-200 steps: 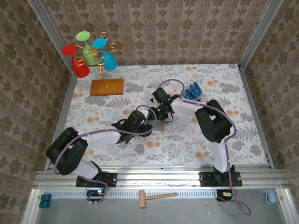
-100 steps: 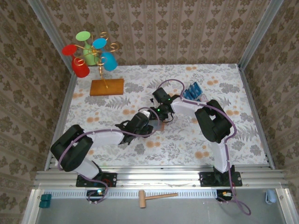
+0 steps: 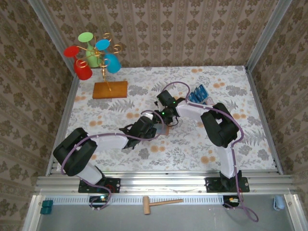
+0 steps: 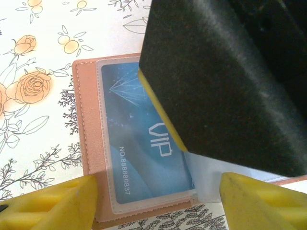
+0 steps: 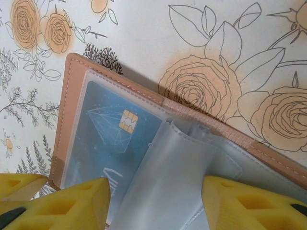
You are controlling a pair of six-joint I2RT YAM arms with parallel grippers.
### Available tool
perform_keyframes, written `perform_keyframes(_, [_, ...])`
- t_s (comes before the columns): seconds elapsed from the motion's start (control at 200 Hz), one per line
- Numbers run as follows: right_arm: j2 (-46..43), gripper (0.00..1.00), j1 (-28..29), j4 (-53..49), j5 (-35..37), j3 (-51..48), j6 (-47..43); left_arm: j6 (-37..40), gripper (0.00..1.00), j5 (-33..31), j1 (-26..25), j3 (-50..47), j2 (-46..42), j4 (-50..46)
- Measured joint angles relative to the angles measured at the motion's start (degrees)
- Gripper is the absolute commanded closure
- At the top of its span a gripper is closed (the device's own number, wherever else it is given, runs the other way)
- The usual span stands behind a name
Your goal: Put the credit cards into the card holder
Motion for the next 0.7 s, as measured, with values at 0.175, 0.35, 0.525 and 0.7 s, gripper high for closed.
perform_keyframes(0.175, [-0.98, 0.38, -0.72, -0.68, 0.02, 0.2, 1.16, -0.39, 0.31, 0.0, 0.0, 0.0, 0.0, 0.22])
perform_keyframes(0.35, [-3.52, 0.38, -2.51, -0.59, 0.02, 0.17, 2.62, -0.63, 0.31, -0.02, 0.0, -0.04, 0.0, 0.61])
perform_keyframes(0.525, [-6.88, 0.38, -3.56, 0.74, 0.04, -1.29, 4.17, -0.83, 0.31, -0.02, 0.0, -0.09, 0.0, 0.68])
perform_keyframes(0.7, [-7.65, 0.4, -3.58, 2.21, -0.13, -4.59, 5.81, -0.83, 0.31, -0.02, 0.0, -0.09, -0.02, 0.94])
